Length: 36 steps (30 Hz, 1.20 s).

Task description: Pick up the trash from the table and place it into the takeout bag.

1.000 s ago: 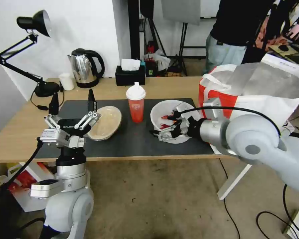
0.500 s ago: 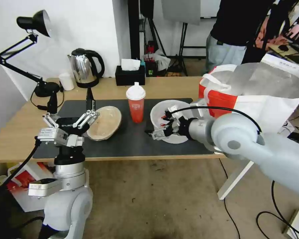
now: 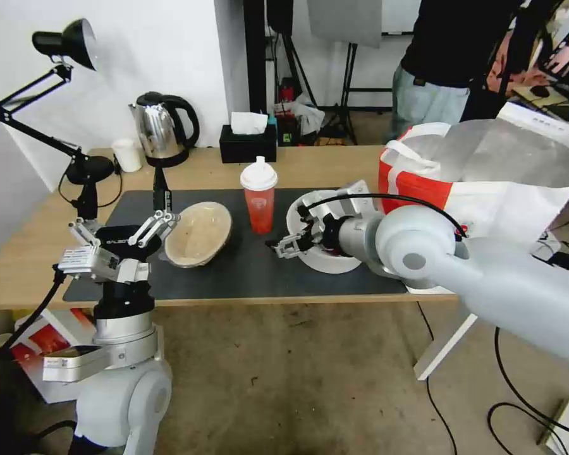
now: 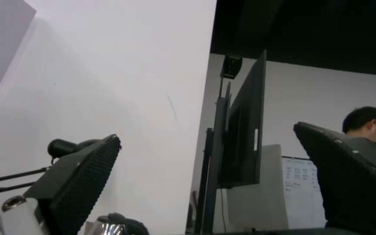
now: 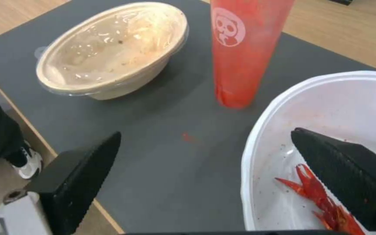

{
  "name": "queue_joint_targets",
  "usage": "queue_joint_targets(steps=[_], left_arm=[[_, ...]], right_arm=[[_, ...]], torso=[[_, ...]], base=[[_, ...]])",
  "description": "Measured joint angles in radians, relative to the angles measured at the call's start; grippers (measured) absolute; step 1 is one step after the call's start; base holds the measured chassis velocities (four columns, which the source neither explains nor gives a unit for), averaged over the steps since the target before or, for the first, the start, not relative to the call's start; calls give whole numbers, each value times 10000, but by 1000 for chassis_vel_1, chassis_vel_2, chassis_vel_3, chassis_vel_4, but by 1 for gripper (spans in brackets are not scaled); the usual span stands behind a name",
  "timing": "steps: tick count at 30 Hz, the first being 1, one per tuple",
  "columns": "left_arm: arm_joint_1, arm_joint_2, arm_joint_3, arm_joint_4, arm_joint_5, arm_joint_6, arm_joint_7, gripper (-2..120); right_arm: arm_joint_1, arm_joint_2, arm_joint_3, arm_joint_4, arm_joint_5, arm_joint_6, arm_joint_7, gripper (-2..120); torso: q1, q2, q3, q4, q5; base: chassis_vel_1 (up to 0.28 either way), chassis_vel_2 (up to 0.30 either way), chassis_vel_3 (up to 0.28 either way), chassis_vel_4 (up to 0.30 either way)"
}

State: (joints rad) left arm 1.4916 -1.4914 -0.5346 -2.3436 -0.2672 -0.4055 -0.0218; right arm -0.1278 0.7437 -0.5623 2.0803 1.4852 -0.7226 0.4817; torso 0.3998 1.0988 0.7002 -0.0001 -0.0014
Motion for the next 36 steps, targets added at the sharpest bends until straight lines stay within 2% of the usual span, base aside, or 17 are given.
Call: queue_joint_targets(steps=[23, 36], left_arm=[[107, -120, -19, -89, 51, -22, -7, 100], [104, -144, -35, -76, 51, -31, -9, 100]], right_arm=[[397, 270, -620, -455, 163, 4, 359, 100], [677, 784, -1050, -1049, 380, 3, 895, 100]], torso=[[0, 0, 0, 0, -1], [1, 0, 0, 1, 0]], base=[[0, 0, 0, 0], [0, 0, 0, 0]])
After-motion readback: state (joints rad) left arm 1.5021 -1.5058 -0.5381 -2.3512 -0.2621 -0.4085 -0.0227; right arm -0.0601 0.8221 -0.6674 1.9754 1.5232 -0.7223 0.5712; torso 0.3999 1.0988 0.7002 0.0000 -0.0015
